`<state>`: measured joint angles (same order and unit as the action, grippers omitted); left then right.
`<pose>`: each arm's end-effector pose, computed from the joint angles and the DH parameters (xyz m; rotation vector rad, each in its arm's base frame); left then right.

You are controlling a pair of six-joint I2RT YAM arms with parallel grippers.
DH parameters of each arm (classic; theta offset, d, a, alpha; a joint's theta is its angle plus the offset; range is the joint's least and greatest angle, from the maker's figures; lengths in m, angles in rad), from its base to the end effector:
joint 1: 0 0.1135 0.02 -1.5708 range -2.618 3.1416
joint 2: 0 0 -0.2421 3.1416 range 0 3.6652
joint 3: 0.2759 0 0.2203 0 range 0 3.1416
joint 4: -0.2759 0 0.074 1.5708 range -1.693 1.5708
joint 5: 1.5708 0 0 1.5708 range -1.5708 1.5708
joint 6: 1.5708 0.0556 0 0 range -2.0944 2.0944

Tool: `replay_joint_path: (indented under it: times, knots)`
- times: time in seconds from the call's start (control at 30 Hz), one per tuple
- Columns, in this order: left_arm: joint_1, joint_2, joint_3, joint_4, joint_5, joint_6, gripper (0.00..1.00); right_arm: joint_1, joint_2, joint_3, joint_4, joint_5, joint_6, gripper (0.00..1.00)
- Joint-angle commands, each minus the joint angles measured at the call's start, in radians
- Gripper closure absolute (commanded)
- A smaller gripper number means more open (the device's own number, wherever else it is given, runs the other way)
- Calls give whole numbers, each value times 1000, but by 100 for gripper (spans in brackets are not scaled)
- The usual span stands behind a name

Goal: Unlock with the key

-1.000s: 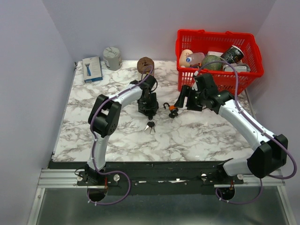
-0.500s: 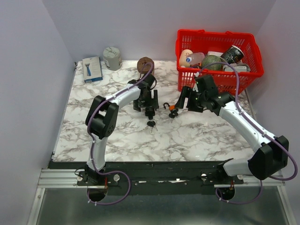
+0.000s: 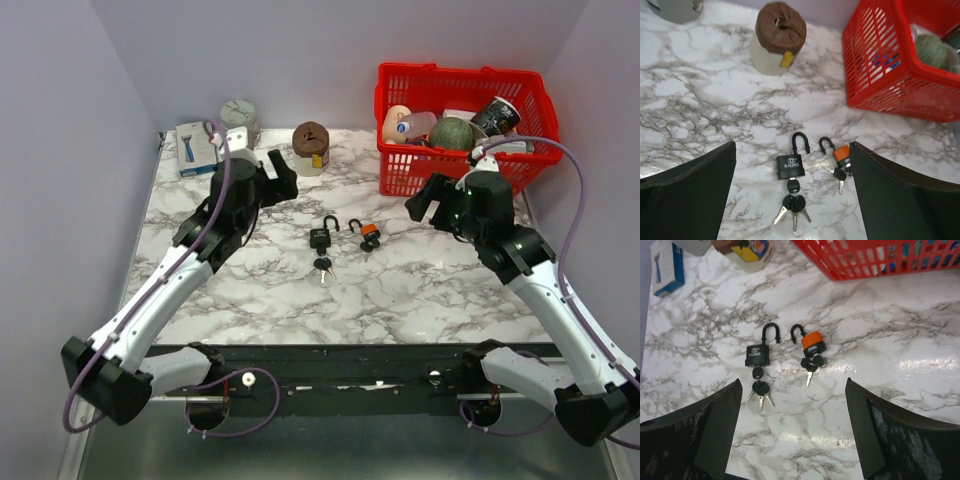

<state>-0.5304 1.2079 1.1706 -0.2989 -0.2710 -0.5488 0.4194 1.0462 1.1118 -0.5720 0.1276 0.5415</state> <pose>0.2392 -0.1230 0.3498 -0.2028 1.9118 -0.4741 0.2031 0.0828 0.3342 0.2073 2.0944 0.4533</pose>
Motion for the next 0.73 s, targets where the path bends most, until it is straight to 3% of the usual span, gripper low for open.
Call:
replay_joint_path:
  times: [0.0,0.27,0.7]
  knots:
    - [-3,-139,-75,60,-166,24,1,-4,-102,-49,81,174,-74,9]
    - [-3,-280,-155,69,-189,21,1,-4,-230,-150,204,260,-161,7]
    - [-3,-260,-135,92,-220,46,1,-4,-222,-152,210,270,-164,7]
